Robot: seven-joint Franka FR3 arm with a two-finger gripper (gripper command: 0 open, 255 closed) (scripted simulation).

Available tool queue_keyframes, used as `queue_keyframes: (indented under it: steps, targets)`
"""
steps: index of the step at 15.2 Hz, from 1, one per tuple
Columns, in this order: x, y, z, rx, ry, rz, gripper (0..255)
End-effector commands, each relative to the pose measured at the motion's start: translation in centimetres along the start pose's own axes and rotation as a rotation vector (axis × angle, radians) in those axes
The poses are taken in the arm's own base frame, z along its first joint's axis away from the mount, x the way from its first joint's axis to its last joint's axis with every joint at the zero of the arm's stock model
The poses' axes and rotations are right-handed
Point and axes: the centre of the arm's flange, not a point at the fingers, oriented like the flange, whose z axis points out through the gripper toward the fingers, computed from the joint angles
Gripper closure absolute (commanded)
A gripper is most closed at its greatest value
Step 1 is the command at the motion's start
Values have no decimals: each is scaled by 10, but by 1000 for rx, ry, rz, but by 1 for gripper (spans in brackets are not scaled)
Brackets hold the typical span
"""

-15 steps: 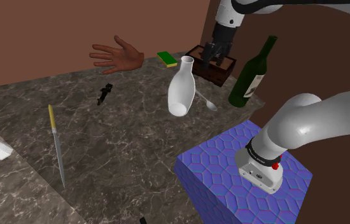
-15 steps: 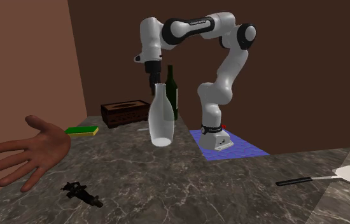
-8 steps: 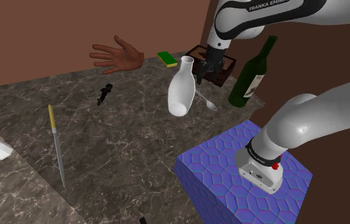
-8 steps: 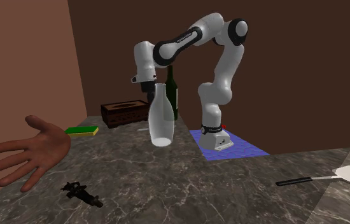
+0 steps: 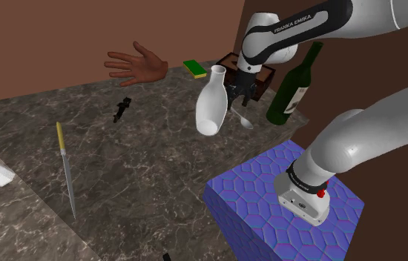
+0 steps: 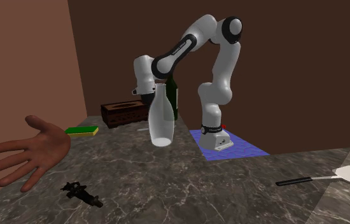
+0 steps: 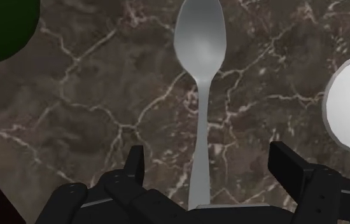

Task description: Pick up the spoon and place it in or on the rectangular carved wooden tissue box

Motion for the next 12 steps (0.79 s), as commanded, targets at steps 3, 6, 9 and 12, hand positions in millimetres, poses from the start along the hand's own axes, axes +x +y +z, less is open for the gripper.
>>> queue_keyframes:
  steps: [3, 6, 9, 12]
  targets:
    - [0, 0, 14, 0, 1, 0, 0]
    - [0, 0, 14, 0, 1, 0, 0]
    - [0, 0, 14, 0, 1, 0, 0]
    - [0, 0, 14, 0, 1, 0, 255]
